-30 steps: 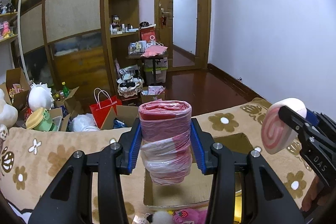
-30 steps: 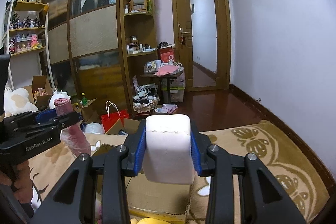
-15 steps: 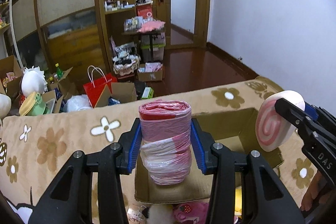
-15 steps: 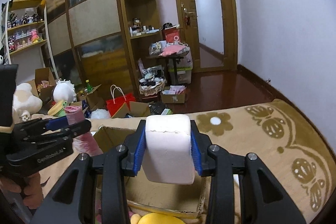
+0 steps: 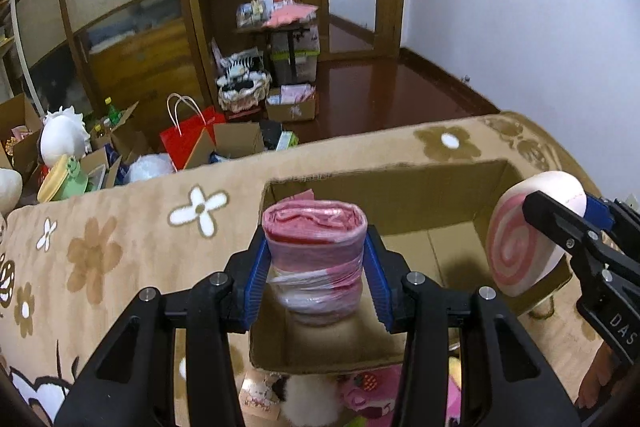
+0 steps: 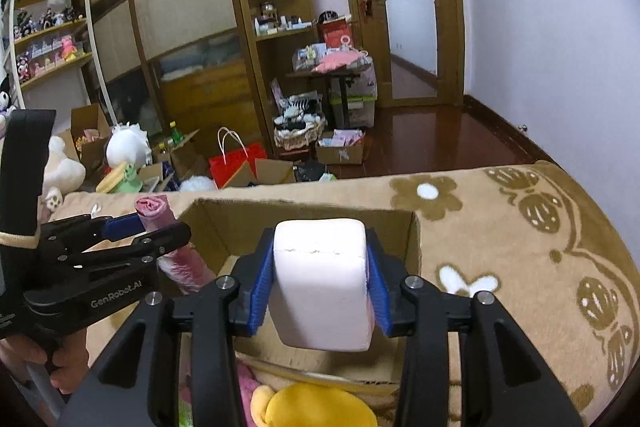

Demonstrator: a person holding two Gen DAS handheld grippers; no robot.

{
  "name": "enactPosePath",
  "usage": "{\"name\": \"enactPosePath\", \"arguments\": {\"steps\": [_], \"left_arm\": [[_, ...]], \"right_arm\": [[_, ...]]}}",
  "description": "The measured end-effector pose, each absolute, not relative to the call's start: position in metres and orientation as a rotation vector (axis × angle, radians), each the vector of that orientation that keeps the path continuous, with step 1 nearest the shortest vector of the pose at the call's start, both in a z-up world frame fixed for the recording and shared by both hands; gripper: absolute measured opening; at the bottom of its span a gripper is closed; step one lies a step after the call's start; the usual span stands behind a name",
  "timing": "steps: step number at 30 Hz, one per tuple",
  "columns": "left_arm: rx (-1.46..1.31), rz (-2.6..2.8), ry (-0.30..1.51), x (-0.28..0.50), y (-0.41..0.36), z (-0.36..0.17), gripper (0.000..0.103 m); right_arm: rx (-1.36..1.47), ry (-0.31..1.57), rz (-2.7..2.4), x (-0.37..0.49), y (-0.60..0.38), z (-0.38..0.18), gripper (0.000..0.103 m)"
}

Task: Organize soft objects
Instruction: 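Open left tool dropping the towel into the box while right tool releases the roll-cake plush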

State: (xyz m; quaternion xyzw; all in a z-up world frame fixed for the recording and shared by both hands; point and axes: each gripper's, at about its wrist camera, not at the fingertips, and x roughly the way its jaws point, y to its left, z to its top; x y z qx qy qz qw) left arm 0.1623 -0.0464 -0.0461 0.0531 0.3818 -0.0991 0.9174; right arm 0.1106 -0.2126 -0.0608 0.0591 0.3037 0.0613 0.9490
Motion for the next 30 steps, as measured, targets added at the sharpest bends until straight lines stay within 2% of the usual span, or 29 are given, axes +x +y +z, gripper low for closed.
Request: {"name": "enactPosePath", "arguments": {"steps": [6, 9, 12, 14, 17, 25, 30], "left_arm": [[0.135, -0.194, 0.798, 0.160, -0.046, -0.049, 0.044], [0.134, -0.185, 0.779, 0.155, -0.042, -0.046, 0.051], [0.120, -0.184, 0.773, 0.150, -0.037, -0.041, 0.054], [0.110, -0.184, 0.780, 0.147, -0.034, -0.038, 0.059], [0.081, -0.199, 0.794, 0.143, -0.027, -0.032, 0.074], [0.074, -0.176, 0.763, 0.120, -0.014, -0.013, 0.094], [0.099, -0.166, 0.745, 0.102, -0.010, -0.002, 0.099]], "right_arm": [[0.112, 0.637, 0.125, 0.108, -0.206, -0.064, 0.047], [0.113, 0.640, 0.128, 0.105, -0.205, -0.063, 0.050], [0.126, 0.632, 0.125, 0.101, -0.205, -0.059, 0.055], [0.129, 0.619, 0.114, 0.097, -0.206, -0.055, 0.062], [0.127, 0.594, 0.094, 0.089, -0.208, -0.046, 0.073], [0.178, 0.566, 0.064, 0.064, -0.218, -0.025, 0.102], [0.170, 0.577, 0.064, 0.047, -0.218, -0.019, 0.103]]}}
